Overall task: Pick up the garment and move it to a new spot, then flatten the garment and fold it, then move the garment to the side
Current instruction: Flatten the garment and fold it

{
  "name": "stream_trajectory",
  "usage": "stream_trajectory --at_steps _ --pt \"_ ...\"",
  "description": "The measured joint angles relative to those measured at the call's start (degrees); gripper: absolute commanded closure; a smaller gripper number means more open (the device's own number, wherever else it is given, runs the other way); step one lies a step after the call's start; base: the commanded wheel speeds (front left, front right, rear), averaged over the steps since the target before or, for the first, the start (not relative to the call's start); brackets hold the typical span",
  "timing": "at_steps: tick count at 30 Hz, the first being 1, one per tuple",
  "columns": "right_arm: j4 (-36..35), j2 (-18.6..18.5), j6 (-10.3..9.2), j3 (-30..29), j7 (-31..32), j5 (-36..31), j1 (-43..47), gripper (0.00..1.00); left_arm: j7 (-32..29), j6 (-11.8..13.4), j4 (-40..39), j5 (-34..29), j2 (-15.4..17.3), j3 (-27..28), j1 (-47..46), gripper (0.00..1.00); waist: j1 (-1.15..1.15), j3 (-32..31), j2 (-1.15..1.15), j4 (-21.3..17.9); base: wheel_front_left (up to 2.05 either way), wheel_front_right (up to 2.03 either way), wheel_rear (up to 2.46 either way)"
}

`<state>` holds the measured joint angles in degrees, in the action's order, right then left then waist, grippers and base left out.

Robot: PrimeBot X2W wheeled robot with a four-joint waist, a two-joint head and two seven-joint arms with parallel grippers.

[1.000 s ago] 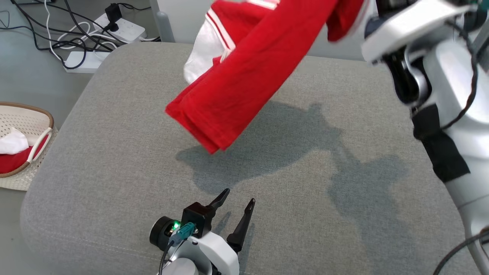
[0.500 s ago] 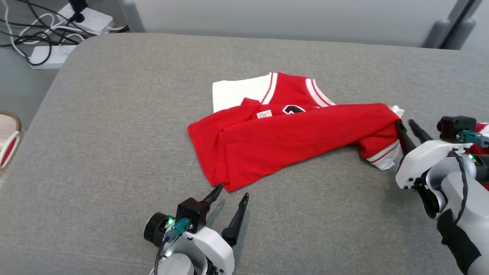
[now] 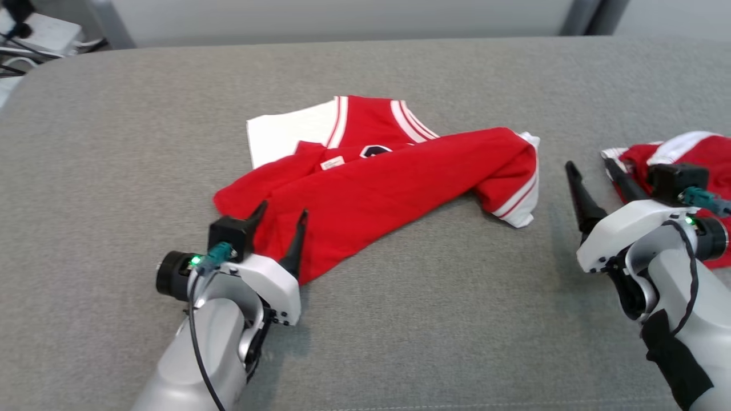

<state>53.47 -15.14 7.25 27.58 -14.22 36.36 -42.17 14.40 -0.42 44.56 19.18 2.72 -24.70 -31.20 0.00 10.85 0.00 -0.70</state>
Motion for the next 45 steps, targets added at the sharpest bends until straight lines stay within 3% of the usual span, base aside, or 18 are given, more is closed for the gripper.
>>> stream_trajectory --at_steps 8,16,17,18,19,20,25,35,40,45 --pt "-2.92 0.71 0.00 -1.23 -0.01 -0.81 1.87 0.00 0.00 -0.33 10.87 1.19 -0.20 3.52 -3.39 0.00 0.00 2.41 0.00 -3.82 0.00 0.00 0.00" --pt "-4.26 1.01 0.00 -1.45 -0.01 -1.08 2.94 0.00 0.00 -1.54 11.54 1.62 -0.76 4.28 -3.35 0.00 0.00 3.00 0.00 -4.50 0.00 0.00 0.00" --pt "-4.30 1.09 0.00 -1.44 -0.01 -1.07 2.94 0.00 0.00 -1.55 11.54 1.63 -0.82 4.33 -3.35 0.13 0.00 3.02 0.00 -4.52 0.00 0.00 0.00" --pt "-4.30 1.20 0.00 -1.43 -0.01 -1.07 2.94 0.00 0.00 -1.78 11.46 1.68 -0.89 4.33 -3.34 0.34 0.00 3.03 0.00 -4.53 0.00 0.00 0.00" --pt "-4.30 1.36 0.00 -1.41 -0.01 -1.07 2.94 0.00 0.00 -2.29 11.23 1.67 -0.94 4.27 -3.34 0.61 0.00 3.04 0.00 -4.54 0.00 0.00 0.00" --pt "-4.32 1.70 0.00 -1.34 0.00 -1.07 2.94 0.00 0.00 -3.13 9.57 1.65 -1.00 4.27 -3.32 1.00 0.00 3.06 0.00 -4.52 0.00 0.00 0.00" --pt "-4.34 1.74 0.00 -1.32 -0.01 -0.99 3.01 0.00 0.00 -3.09 0.73 0.15 -1.31 5.45 -2.89 1.00 0.00 2.87 0.00 -3.74 0.00 0.00 0.00" --pt "-4.19 1.90 0.00 -1.22 -0.01 -0.47 4.99 0.00 0.01 -2.46 -21.43 -8.29 -1.18 14.01 2.94 1.00 0.00 1.12 0.00 1.76 0.00 0.00 0.00" --pt "-4.17 2.40 0.00 -0.93 -0.01 -0.14 5.25 0.00 0.02 -3.14 -24.47 -10.23 -0.69 16.83 5.05 1.00 0.00 0.13 0.00 5.02 0.00 0.00 0.00" --pt "-4.08 2.86 0.00 -0.30 -0.01 0.43 5.26 0.00 0.09 -4.15 -20.87 -11.02 -0.30 17.29 11.43 1.00 0.00 -0.14 0.00 6.58 0.00 0.00 0.00"
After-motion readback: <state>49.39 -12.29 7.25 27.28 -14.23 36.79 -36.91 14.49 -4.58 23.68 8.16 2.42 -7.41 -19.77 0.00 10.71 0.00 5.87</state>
